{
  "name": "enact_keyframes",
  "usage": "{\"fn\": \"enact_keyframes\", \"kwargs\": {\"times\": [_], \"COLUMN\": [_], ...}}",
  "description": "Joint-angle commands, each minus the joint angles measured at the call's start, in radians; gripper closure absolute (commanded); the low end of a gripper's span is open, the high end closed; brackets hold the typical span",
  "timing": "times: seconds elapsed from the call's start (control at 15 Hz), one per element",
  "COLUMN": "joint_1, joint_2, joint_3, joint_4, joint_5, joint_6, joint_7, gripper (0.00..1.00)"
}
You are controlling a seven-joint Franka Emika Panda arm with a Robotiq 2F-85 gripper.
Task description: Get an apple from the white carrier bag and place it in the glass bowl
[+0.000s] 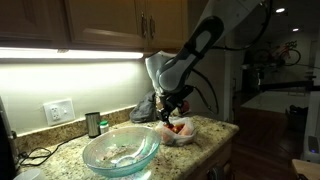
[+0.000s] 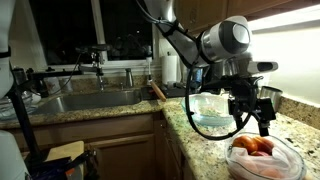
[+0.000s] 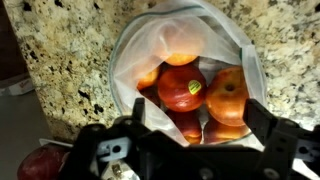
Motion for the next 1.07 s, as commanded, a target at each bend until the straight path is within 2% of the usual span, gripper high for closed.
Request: {"fn": "enact_keyframes", "kwargs": {"times": [0.0,0.53,1.0], "joint_1": [0.017,0.014,0.005], "joint_2": [0.009,0.075,0.145], "joint_3": [-0.021,-0.026,-0.014], "joint_4": [0.005,0.071,0.163], "joint_5": [0.0,0.0,0.028], "joint_6": [0.003,0.009,0.031], "joint_7": [-0.008,-0.023,-0.088], "gripper": [0.0,0.0,0.0]}}
